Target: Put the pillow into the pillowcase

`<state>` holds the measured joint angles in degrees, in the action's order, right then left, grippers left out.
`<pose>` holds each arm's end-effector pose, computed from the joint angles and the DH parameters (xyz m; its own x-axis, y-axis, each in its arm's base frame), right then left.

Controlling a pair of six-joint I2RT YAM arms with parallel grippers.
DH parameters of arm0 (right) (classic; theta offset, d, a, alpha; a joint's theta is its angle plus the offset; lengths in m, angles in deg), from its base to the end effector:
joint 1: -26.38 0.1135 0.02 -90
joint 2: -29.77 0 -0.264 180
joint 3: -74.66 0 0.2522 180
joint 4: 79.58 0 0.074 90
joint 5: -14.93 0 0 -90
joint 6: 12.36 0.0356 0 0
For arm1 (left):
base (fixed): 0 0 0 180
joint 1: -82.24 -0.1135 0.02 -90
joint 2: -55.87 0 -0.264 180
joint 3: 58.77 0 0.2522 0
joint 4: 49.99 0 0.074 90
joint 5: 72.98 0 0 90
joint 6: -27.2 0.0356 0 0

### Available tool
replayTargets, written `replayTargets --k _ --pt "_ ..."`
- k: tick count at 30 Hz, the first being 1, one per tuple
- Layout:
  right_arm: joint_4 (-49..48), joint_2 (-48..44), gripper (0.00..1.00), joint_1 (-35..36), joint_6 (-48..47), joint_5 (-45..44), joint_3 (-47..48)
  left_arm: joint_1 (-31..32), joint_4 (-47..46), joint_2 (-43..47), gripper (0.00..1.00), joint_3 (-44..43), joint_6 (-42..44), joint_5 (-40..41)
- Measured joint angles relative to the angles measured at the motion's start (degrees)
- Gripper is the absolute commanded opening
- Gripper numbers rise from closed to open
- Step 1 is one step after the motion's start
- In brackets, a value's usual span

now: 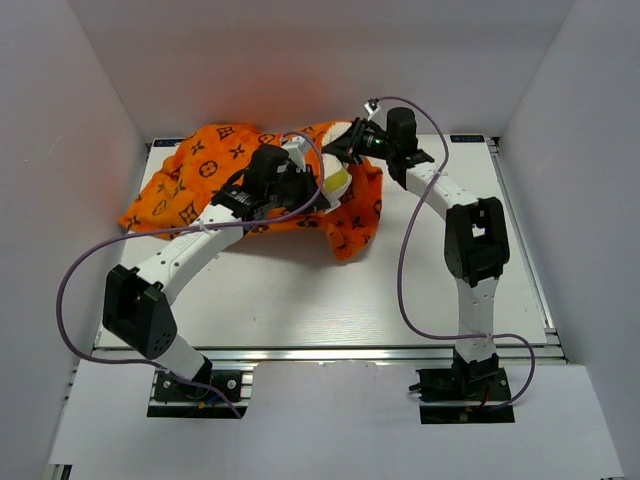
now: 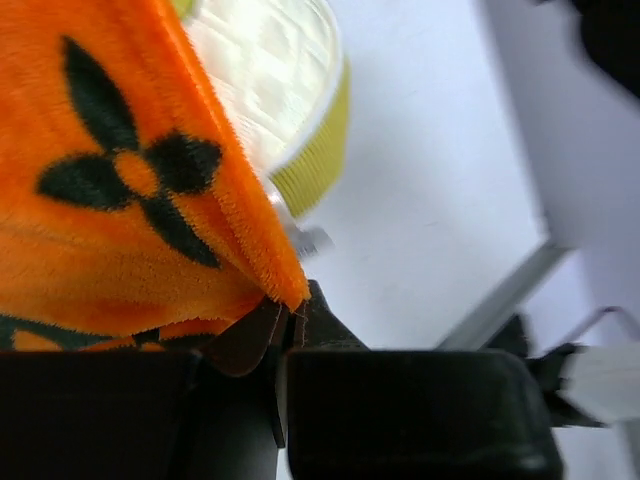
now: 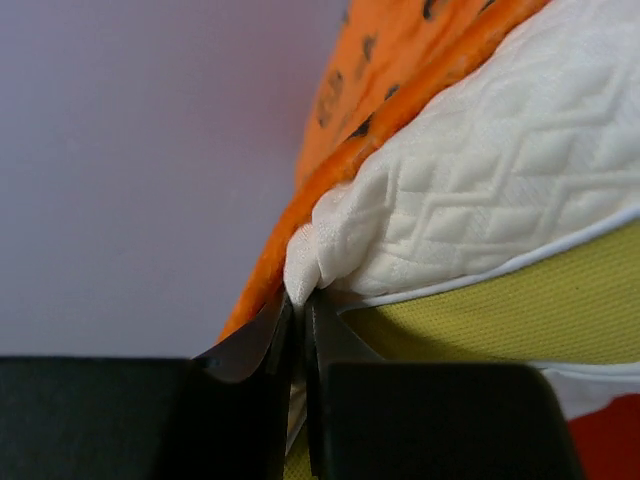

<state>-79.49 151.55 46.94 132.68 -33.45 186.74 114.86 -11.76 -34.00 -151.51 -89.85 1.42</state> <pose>0.4662 0.2001 0.2783 -0.8086 0.3510 -0.4721 -0.3711 0.3183 0.8723 0.2977 -0.2019 0.3275 -0.7542 -0.0373 -0.6555 0.4053 0.7591 -0.5095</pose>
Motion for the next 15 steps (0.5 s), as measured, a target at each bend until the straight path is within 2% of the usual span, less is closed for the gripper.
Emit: replayTargets --k 5,10,13,15 --pt "-6.3 0.1 0.00 2.3 3.1 -2.4 1.4 0.0 -8.3 2.2 0.01 -1.0 -8.0 -4.8" --pt "-11.7 -1.3 0.00 6.4 2.2 -6.7 -12.9 -0.2 -6.3 -2.0 0.00 -11.9 -11.0 -6.2" --pt "-11.3 -1.3 0.00 7.7 1.2 -6.9 -19.3 -0.3 -5.7 -2.1 0.02 -12.4 -13.2 -6.9" --pt "-11.3 -1.3 0.00 8.4 -0.3 -6.4 -19.9 -0.3 -8.0 -1.2 0.05 -9.0 -15.0 -8.0"
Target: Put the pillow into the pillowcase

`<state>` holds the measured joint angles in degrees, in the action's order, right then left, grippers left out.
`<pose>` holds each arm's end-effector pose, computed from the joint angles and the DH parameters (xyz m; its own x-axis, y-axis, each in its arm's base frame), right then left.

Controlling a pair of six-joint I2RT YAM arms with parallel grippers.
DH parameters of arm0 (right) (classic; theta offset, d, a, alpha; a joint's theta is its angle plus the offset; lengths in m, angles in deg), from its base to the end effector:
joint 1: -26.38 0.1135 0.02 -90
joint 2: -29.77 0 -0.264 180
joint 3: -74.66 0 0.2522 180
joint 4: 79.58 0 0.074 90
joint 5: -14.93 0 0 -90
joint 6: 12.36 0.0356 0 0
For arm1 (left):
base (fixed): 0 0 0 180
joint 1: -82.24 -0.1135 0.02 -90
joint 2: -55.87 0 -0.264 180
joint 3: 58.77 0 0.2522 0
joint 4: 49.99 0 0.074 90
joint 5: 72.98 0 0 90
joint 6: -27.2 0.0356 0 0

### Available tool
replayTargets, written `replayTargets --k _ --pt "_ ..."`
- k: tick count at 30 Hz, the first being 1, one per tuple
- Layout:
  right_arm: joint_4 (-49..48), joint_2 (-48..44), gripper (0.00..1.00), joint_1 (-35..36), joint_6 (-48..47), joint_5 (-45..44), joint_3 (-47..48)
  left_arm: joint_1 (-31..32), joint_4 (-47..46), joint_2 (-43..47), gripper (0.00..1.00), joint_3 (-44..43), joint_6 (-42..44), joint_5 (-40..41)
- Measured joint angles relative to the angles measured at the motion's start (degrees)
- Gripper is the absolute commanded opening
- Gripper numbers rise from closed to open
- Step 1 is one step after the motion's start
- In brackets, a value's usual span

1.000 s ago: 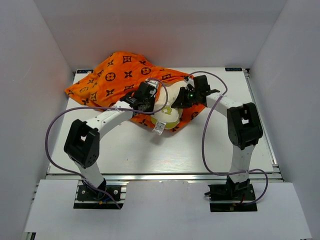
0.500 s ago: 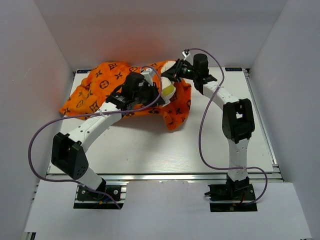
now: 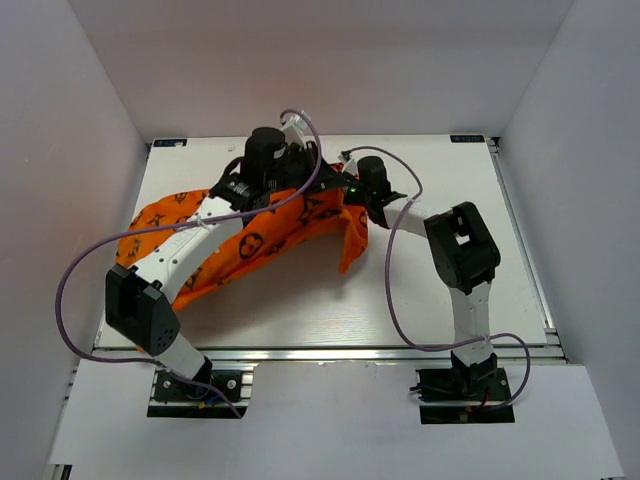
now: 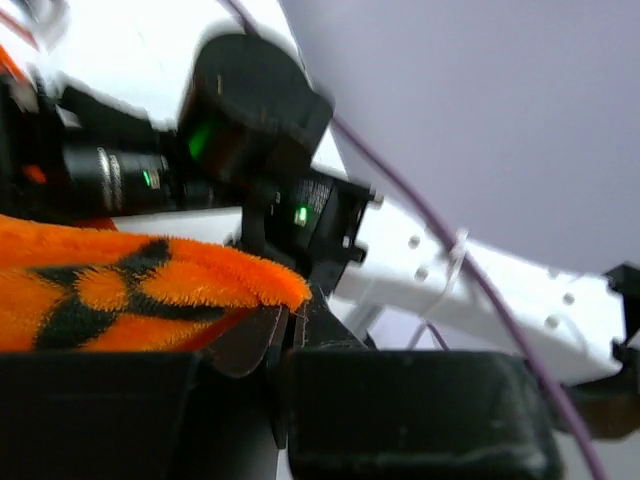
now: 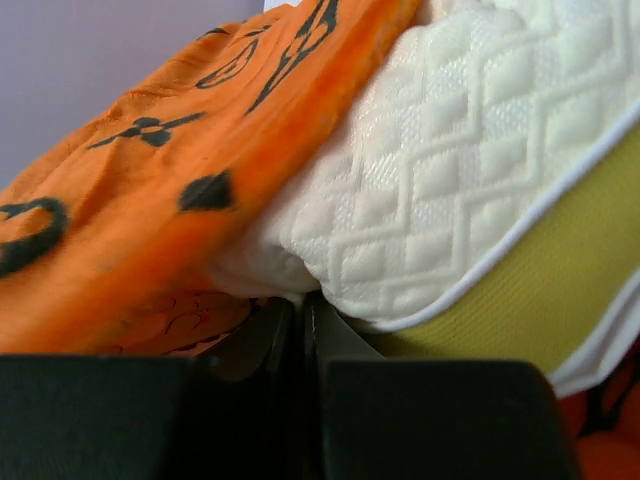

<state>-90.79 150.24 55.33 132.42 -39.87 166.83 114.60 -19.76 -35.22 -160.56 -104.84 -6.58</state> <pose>0.4052 0.2476 0.1912 -0.8653 0.2842 -0.4129 -0.2961 0.3748 0.8786 0.3077 -0.2119 0.3886 -0.7516 -0.2502 -0.6103 0.4119 0.5447 -0.7305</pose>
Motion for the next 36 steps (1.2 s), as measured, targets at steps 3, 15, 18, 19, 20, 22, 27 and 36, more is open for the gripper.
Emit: replayTargets --k 3,15,18,19,20,22,27,36 --pt "1.4 0.0 0.00 1.5 -3.8 0.2 0.9 0.1 -7.2 3.9 0.23 11.5 -3.2 -2.2" --pt "20.2 -3.7 0.73 -7.0 -30.6 12.7 -2.3 1.0 -7.2 9.7 0.79 34.1 -5.6 -1.1" --pt "27.0 -8.5 0.78 -12.9 -39.3 13.2 -2.3 1.0 1.1 11.0 0.86 26.2 -1.1 2.0" --pt "29.0 -10.5 0.78 -14.6 -42.4 13.0 -2.2 1.0 3.7 11.3 0.92 22.8 0.3 3.3" --pt "30.4 -12.3 0.78 -15.6 -44.9 12.9 -2.1 1.0 5.8 11.6 0.93 19.8 1.8 4.7" --pt "32.1 -16.0 0.78 -16.5 -49.7 12.2 -1.5 1.0 9.3 12.1 0.93 13.6 4.8 8.2" --pt "32.2 -19.3 0.79 -14.9 -55.2 10.0 -1.4 1.0 16.8 5.8 0.93 -0.3 12.2 14.3" --pt "32.5 -18.1 0.79 -15.9 -55.2 6.4 -3.6 2.4 36.4 -30.8 0.97 -25.4 18.4 31.7"
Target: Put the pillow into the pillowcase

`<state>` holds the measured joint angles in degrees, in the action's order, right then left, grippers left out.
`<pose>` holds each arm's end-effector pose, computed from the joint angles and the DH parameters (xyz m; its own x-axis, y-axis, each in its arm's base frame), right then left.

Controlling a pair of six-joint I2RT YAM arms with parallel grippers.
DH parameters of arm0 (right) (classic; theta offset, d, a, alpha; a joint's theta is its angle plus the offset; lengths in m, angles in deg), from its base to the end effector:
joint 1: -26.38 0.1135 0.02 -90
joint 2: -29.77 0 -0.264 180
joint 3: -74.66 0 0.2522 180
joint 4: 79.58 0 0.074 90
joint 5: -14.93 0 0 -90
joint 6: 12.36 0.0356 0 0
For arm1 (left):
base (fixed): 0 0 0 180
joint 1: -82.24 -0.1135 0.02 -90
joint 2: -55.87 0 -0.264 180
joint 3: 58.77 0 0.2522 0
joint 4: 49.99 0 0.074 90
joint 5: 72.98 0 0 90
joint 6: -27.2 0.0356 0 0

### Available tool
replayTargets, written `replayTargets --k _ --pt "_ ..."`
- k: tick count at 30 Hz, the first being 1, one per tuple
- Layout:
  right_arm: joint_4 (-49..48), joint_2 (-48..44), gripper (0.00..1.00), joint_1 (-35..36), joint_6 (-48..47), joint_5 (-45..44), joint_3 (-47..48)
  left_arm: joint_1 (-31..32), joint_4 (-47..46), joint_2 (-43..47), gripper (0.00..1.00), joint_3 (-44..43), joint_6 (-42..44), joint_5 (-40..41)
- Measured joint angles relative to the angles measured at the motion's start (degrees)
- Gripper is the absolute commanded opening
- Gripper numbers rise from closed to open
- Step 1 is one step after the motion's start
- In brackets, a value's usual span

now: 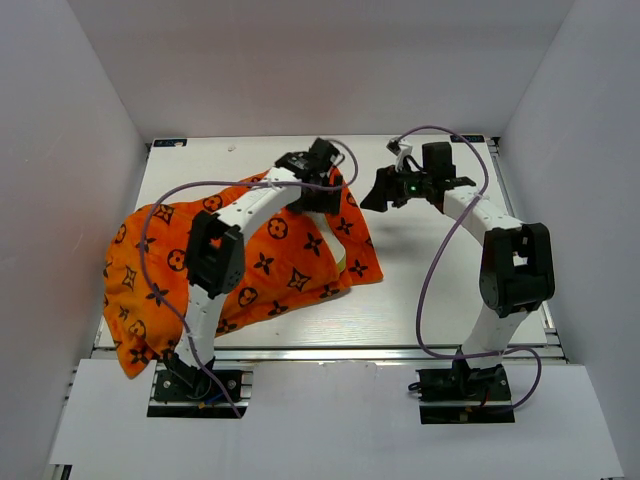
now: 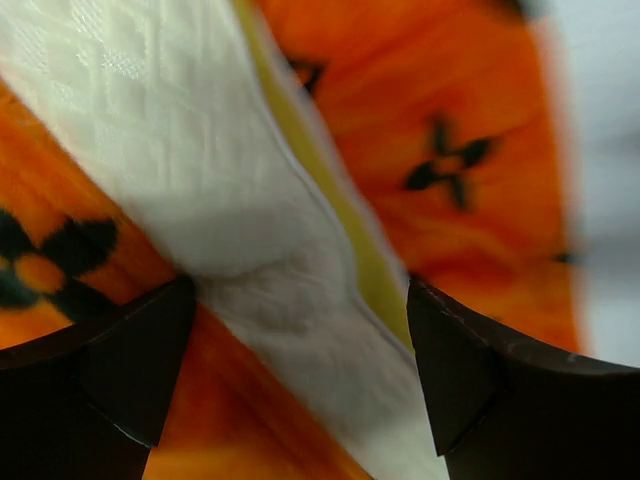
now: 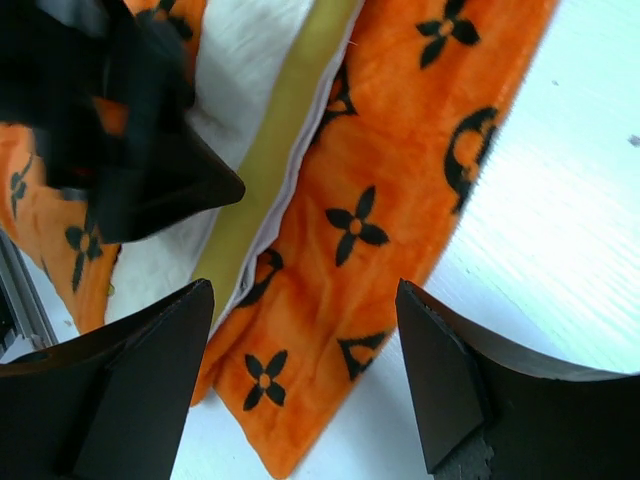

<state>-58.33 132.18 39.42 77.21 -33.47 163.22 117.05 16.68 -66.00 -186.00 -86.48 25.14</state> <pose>0.3882 0.1142 0.2531 -0.5549 -0.1343 -0.8210 -0.7021 0.6050 0.3756 0.3830 -0.2601 0.2654 -0.8642 0.1166 -0.4894 0.1773 0.9810 -0.0793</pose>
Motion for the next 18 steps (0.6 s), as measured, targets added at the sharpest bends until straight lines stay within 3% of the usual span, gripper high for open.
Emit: replayTargets --k 5,7,9,10,12,13,14,18 --pt "-0.6 -0.3 0.79 -0.7 0.1 -0.8 -2.1 1.6 3.7 -3.7 0.98 3.1 0.9 8.2" --pt "-0.7 -0.3 0.79 -0.7 0.1 -0.9 -2.5 2.2 3.0 -2.3 0.91 5.7 1.0 10.2" --pt "-1.0 -0.3 0.79 -0.6 0.2 -0.9 -2.5 2.3 2.1 -1.1 0.76 8.8 1.1 12.0" --pt "-1.3 -0.3 0.79 -0.5 0.1 -0.9 -2.5 2.3 1.5 -0.7 0.50 10.4 1.0 12.7" --pt "-1.6 -0.3 0.79 -0.1 0.0 -0.9 -2.5 2.3 -0.1 0.3 0.29 14.4 0.7 14.3" --pt "-1.6 -0.3 0.79 0.1 -0.1 -0.9 -2.4 2.3 -1.3 1.0 0.07 16.6 0.7 15.0" --pt "-1.7 -0.3 0.79 0.4 -0.3 -0.8 -2.3 2.3 -1.9 1.7 0.00 18.2 0.4 15.4" --pt "-2.3 -0.2 0.79 2.6 -2.0 -0.2 -1.7 1.6 -5.0 8.5 0.00 26.5 -0.3 16.1"
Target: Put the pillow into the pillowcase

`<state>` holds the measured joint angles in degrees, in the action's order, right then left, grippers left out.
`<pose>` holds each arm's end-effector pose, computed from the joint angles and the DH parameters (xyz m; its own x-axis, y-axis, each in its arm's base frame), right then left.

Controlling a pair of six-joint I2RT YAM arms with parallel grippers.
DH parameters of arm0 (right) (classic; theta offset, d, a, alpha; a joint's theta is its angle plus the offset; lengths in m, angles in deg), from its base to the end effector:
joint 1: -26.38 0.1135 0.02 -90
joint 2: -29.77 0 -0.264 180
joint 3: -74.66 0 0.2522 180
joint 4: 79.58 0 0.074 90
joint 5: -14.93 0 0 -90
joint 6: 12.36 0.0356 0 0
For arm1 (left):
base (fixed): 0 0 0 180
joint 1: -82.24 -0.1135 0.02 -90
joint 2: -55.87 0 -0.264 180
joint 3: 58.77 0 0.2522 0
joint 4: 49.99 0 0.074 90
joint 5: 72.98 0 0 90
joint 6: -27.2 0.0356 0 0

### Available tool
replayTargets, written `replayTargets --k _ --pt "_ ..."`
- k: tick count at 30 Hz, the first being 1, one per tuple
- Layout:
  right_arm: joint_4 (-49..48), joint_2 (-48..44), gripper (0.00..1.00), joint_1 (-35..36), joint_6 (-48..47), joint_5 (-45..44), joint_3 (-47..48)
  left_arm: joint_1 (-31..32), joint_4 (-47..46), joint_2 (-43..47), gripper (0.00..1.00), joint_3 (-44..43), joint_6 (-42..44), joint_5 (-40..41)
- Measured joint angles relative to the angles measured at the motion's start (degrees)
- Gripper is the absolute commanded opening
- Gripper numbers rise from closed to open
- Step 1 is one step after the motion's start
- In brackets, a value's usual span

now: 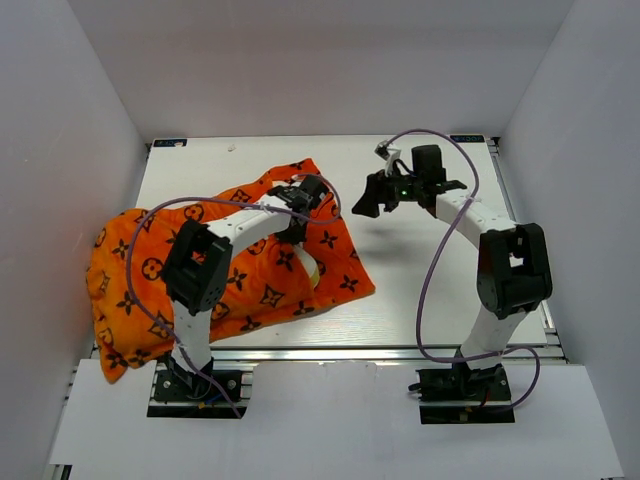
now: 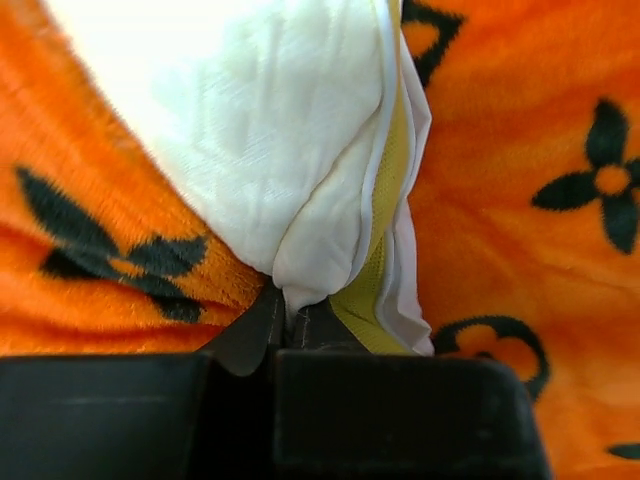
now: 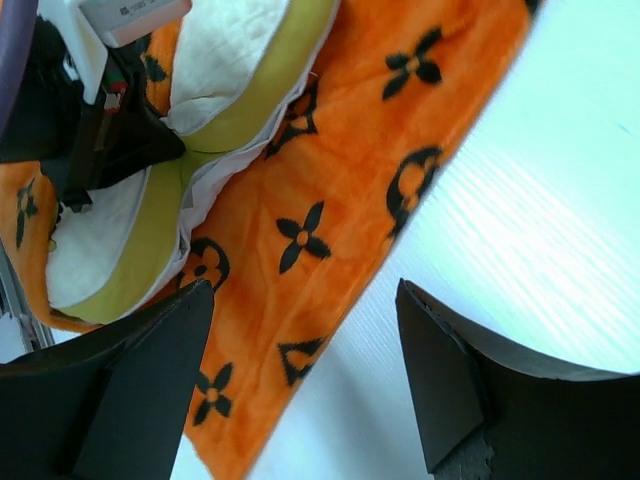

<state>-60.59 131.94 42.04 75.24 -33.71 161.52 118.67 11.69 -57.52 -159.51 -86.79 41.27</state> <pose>0.3808 0.1312 0.2482 -0.5116 -0.1761 -0.8410 -0.7503 0.5685 0.3375 0.3302 -0.2256 0.1981 -0.8916 0.1973 -0.4075 0.0982 0.9629 0.2515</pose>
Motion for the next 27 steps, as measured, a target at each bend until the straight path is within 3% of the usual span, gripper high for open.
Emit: replayTargets --k 4,15,22,27 --pt "-1.1 1.2 0.79 4.1 -2.7 1.5 1.3 -1.5 1.9 7.0 0.00 4.2 -1.1 -0.6" --pt "-2.3 14.9 0.79 14.9 -5.4 0.2 13.4 -2.6 8.6 33.4 0.00 3.8 -8.1 -0.5" --pt "-3.9 20.1 0.71 17.5 2.6 0.0 18.7 -2.6 9.0 39.4 0.00 9.0 -12.6 0.1" --pt "-11.0 15.7 0.70 17.5 9.2 -1.4 12.6 -2.6 8.5 39.4 0.00 11.2 -14.3 -0.9"
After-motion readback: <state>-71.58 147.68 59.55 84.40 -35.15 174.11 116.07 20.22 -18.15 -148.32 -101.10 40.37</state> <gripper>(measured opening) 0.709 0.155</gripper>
